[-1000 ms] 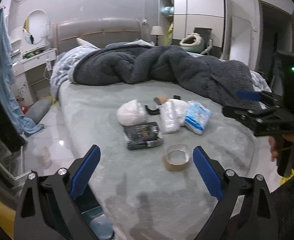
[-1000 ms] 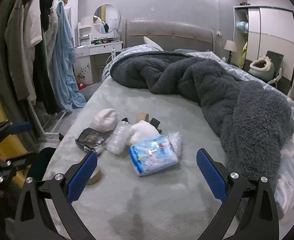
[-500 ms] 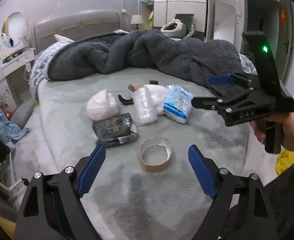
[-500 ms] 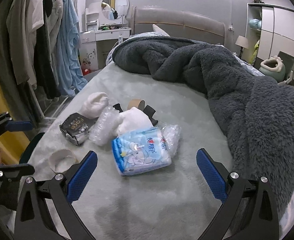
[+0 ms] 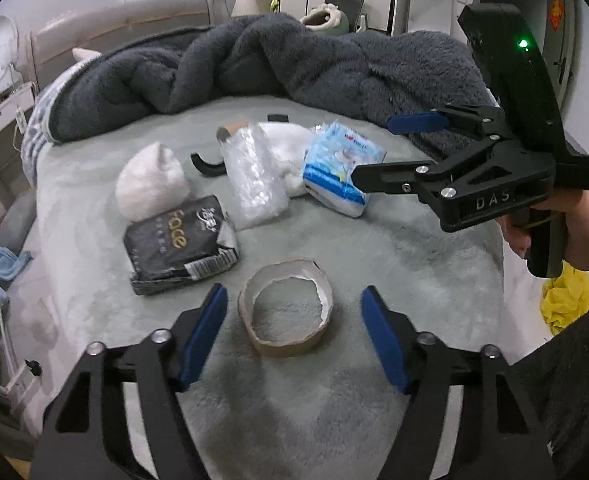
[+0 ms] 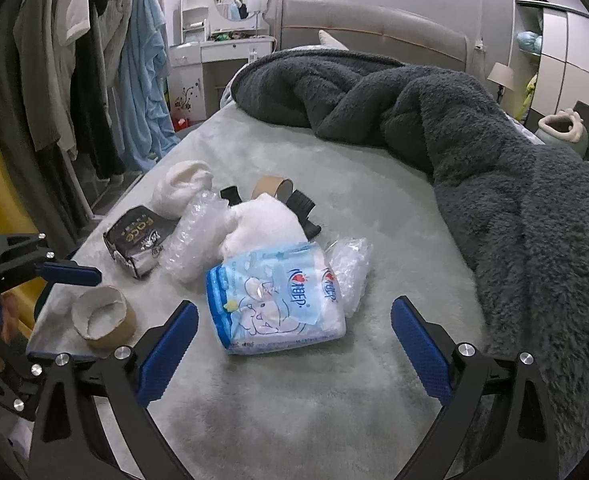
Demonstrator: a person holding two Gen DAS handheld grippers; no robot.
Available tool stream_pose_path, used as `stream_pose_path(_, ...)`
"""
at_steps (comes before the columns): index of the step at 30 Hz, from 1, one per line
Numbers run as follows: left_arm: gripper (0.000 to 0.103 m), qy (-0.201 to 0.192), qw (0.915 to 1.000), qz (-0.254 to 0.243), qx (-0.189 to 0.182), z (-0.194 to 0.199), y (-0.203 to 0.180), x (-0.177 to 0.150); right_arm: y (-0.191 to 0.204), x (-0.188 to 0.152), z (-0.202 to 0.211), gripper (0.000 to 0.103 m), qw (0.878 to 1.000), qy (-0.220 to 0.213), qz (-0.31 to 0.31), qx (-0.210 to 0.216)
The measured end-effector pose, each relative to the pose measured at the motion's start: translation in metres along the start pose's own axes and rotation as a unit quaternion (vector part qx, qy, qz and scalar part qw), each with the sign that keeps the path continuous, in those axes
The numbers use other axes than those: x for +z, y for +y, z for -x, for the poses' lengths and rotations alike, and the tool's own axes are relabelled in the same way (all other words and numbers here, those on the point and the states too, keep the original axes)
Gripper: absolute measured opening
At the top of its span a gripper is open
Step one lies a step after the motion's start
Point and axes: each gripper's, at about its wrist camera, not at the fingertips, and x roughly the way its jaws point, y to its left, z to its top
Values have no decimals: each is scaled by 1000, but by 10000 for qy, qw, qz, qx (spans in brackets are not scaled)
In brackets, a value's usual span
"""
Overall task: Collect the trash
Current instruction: 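Grasp the tape roll with the left tool while the right tool grasps the diaper pack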
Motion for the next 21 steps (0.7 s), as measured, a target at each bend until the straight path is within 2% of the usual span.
stream_pose_path(5, 55, 99, 9999, -121, -51, -8, -2, 1, 5, 1, -11, 98, 9998, 143, 155, -43)
stream_pose_path(7, 47, 100, 9999, -108, -36, -9, 0, 2, 8, 2, -15, 98, 9995, 205, 239, -96)
stream_pose_path(11, 47, -19, 10000, 11, -8, -2, 7, 5, 18, 3, -21, 96, 9982, 318, 448, -254)
stream_pose_path(18, 47, -364, 9988, 306, 96, 18, 20, 12, 29, 5, -34, 76, 9940, 641, 683, -556)
stream_pose_path(21, 47, -479, 9974, 452, 284, 26, 31, 14, 27, 8, -33, 74, 9944, 636, 567, -631)
